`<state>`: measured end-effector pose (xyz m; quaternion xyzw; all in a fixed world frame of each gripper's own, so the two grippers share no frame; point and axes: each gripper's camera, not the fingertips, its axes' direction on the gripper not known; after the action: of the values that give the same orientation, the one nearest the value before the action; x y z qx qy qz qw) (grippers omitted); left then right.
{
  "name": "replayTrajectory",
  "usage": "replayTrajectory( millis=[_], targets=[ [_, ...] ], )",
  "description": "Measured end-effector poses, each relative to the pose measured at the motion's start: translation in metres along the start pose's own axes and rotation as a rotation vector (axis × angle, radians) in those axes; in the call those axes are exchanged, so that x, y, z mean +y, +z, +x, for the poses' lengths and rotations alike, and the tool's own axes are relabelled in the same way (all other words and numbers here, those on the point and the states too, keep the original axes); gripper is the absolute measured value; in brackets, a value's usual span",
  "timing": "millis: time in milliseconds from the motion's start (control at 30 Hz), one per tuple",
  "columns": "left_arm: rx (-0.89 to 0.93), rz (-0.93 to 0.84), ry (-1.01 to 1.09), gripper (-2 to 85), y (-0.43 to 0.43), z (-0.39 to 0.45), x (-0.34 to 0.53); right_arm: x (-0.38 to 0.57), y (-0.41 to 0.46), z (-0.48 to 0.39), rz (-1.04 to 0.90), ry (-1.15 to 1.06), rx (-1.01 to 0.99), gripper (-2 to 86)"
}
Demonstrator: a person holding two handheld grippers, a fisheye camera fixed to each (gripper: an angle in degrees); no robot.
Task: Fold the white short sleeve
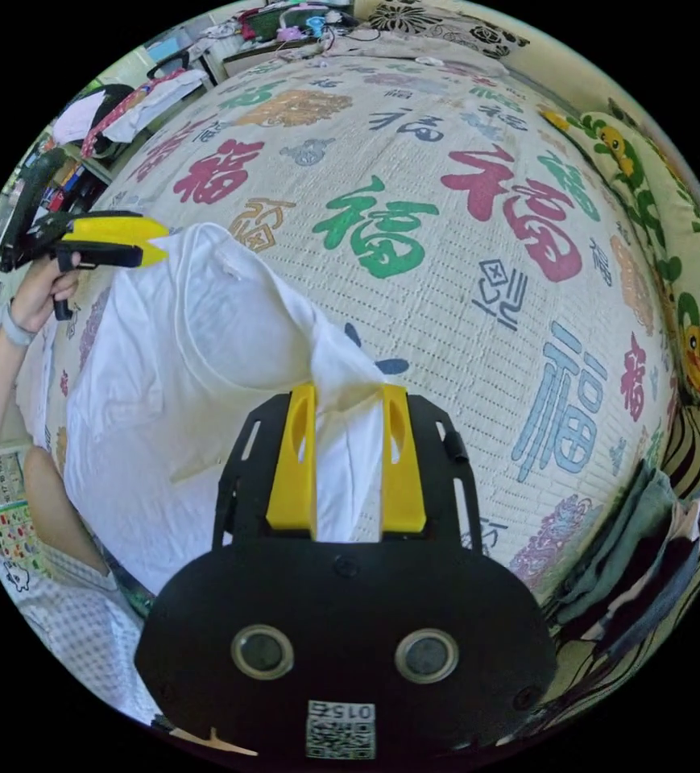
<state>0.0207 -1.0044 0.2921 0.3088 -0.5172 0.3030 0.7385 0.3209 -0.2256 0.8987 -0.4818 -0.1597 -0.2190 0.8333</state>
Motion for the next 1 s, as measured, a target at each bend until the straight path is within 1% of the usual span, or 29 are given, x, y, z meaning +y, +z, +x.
replayTrajectory(
  millis=[33, 100, 133, 167, 200, 267, 333, 367, 500, 567, 633, 733, 800, 900, 967, 1000],
  targets=[
    [0.0, -0.052, 0.007, 8.9, 0.015, 0.001, -0.006, 0.0, -0.004, 0.001, 0.002, -0.019, -0.014, 7.7],
    [-0.057, -0.075, 0.03, 4.9, 0.026, 0.006, -0.009, 0.003, -0.015, 0.011, -0.005, -0.016, -0.067, 2.9],
    [-0.051, -0.086, 0.068, 2.4, 0.028, 0.009, -0.012, 0.006, -0.023, 0.019, -0.009, -0.02, -0.138, 0.9],
    [-0.008, -0.109, 0.06, 1.8, 0.031, 0.007, -0.017, 0.01, -0.03, 0.027, -0.015, -0.007, -0.181, 0.1],
    [-0.01, -0.11, 0.053, 1.5, 0.032, 0.006, -0.02, 0.011, -0.034, 0.031, -0.016, -0.002, -0.19, -0.1],
    [-0.01, -0.041, 0.039, 0.8, 0.022, 0.006, -0.029, 0.016, -0.052, 0.039, -0.004, 0.018, -0.198, -0.6],
    [0.017, 0.002, 0.019, 0.5, 0.014, 0.005, -0.038, 0.018, -0.069, 0.042, 0.013, 0.034, -0.178, -0.8],
    [0.003, 0.019, 0.01, 0.4, 0.009, 0.006, -0.044, 0.018, -0.08, 0.044, 0.019, 0.047, -0.179, -0.9],
    [-0.013, 0.038, 0.015, 0.2, 0.001, 0.01, -0.059, 0.018, -0.112, 0.05, 0.033, 0.105, -0.188, -0.9],
    [0.031, 0.105, -0.025, 0.1, -0.008, 0.009, -0.06, 0.025, -0.127, 0.047, 0.036, 0.126, -0.146, -1.0],
    [0.057, 0.122, -0.03, 0.1, -0.012, 0.008, -0.055, 0.037, -0.137, 0.042, 0.03, 0.125, -0.151, -0.9],
    [0.044, 0.132, 0.025, 0.2, -0.022, 0.015, -0.033, 0.074, -0.161, 0.032, 0.068, 0.123, -0.21, -0.8],
    [0.106, 0.168, 0.063, 0.3, -0.034, 0.019, -0.008, 0.107, -0.182, 0.021, 0.105, 0.105, -0.241, -0.8],
    [0.164, 0.209, 0.134, 0.3, -0.06, 0.036, 0.052, 0.179, -0.222, -0.014, 0.159, 0.023, -0.283, -0.8],
    [0.195, 0.211, 0.197, 0.3, -0.078, 0.058, 0.113, 0.251, -0.249, -0.058, 0.181, -0.064, -0.304, -0.7],
    [0.202, 0.212, 0.212, 0.3, -0.082, 0.065, 0.129, 0.27, -0.254, -0.071, 0.186, -0.082, -0.304, -0.7]
  ],
)
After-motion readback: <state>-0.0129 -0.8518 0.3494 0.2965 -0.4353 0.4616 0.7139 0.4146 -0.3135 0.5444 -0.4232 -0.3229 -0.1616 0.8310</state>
